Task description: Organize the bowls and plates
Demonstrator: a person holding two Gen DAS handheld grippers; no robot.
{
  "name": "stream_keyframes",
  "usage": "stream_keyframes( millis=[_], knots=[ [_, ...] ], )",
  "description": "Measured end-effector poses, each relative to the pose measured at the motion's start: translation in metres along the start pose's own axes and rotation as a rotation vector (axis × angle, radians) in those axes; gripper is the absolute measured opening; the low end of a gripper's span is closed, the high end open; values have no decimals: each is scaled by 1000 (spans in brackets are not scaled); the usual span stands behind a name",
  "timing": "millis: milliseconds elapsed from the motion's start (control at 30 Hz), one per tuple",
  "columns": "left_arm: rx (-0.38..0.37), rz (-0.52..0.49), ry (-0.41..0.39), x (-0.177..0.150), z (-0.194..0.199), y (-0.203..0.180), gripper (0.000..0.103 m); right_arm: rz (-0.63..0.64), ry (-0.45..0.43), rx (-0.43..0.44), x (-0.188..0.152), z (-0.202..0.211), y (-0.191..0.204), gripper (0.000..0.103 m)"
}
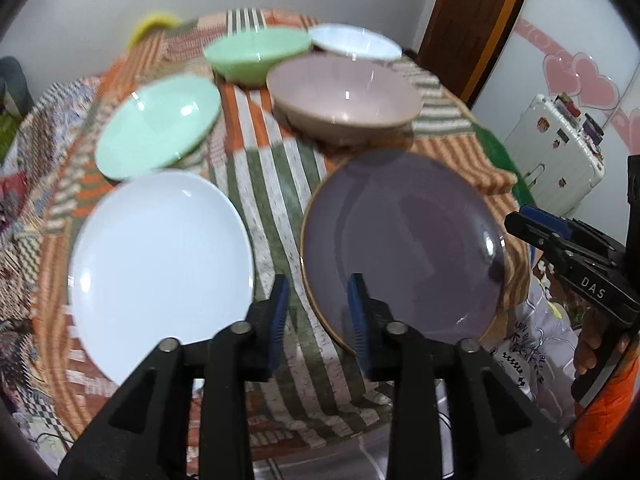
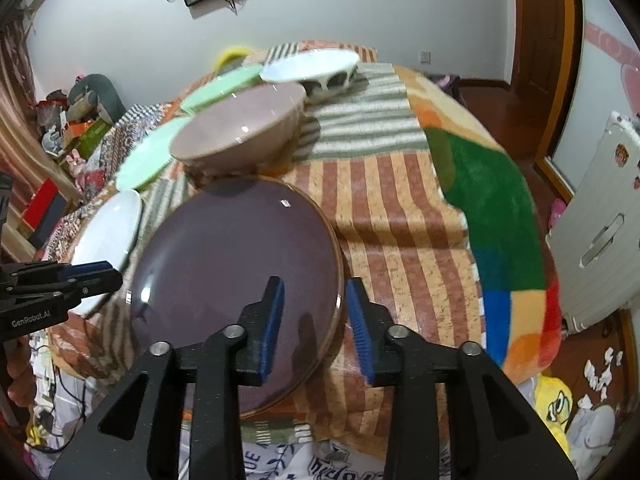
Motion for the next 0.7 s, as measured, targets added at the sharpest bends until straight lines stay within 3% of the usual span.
stream_keyframes(
  millis=[33, 167, 333, 533, 700],
  knots=[
    [7, -1, -22, 1, 8, 1, 44, 7, -16, 3, 3, 5, 3, 37],
    [26, 2, -94, 6, 35, 9, 50, 40, -63, 18, 12, 19, 20, 38],
    [79, 23, -175, 6, 69, 32, 67, 88, -125, 55, 26, 32, 49, 47],
    [162, 76, -225, 1, 94, 72, 68, 133, -151, 113, 36, 30, 81, 48],
    [210, 146, -223, -9, 96, 112, 69, 170, -142, 154, 40, 13, 106, 55]
  ],
)
Point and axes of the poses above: each gripper's, at about its wrist camera, not at the fingertips, and z roughly against the way its jaws point, y to its left, x to its top, the point moved 2 cm from there along -z, roughly the way its jaws point, and after that the axes turned 7 degrees about -y, right-handed, at the moved point
